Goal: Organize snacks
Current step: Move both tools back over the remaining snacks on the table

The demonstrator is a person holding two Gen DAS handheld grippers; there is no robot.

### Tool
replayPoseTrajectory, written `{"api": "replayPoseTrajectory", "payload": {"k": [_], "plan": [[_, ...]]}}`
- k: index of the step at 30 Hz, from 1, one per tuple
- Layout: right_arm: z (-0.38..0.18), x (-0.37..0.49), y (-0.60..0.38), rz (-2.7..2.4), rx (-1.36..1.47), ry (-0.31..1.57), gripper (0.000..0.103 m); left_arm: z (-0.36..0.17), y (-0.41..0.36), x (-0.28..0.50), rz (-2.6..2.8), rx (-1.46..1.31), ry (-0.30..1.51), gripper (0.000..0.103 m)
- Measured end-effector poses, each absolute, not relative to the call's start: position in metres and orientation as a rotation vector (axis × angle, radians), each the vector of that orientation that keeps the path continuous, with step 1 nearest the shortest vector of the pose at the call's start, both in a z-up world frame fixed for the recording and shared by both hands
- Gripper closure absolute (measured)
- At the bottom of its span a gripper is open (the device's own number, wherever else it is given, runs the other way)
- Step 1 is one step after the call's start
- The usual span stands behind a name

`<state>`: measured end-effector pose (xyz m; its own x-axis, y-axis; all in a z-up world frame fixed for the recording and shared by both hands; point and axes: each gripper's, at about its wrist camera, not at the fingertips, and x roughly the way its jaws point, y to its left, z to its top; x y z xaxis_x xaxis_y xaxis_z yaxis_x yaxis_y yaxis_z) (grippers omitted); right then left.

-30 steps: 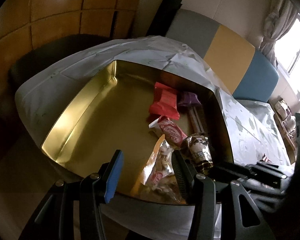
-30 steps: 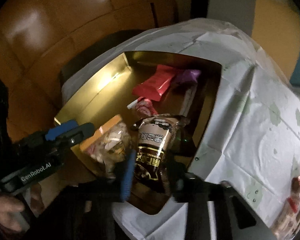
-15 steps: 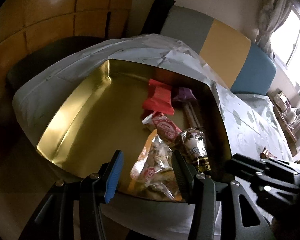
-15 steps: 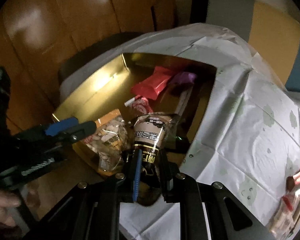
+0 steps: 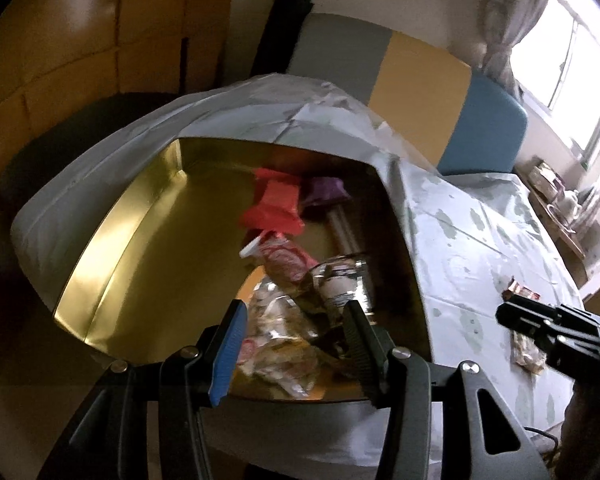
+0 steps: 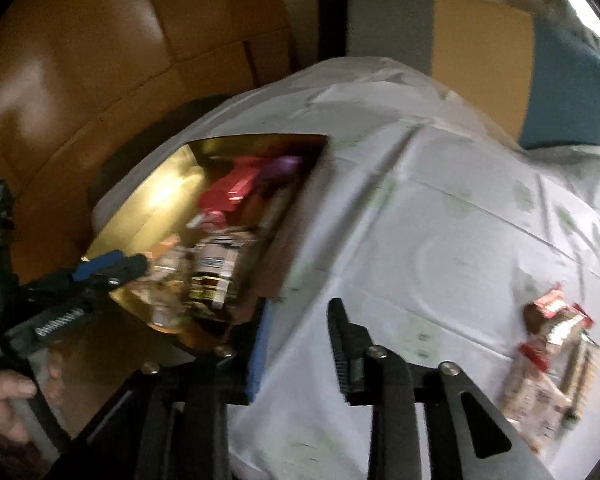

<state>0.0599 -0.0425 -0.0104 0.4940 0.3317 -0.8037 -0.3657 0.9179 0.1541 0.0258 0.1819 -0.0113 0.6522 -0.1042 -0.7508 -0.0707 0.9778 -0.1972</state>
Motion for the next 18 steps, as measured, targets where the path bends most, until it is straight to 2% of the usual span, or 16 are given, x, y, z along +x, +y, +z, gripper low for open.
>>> {"api": "replayPoseTrajectory", "payload": {"k": [5,10,18], "plan": [[-0.011,0.065,-0.097,0.302,-0.040,0.988,0.066,-0.006,0.163,0.028,-0.060,-0.169,0.862,0.053],[-0.015,0.069,-0.164,0.153,-0.053,1.031,0.055,-0.004,0.140,0.033,-0.115,-0.120,0.878,0.052],[-0.015,0.077,-0.270,-0.073,-0.044,1.062,0.048,-0.002,0.099,0.037,-0.194,-0.021,0.890,0.052]]}}
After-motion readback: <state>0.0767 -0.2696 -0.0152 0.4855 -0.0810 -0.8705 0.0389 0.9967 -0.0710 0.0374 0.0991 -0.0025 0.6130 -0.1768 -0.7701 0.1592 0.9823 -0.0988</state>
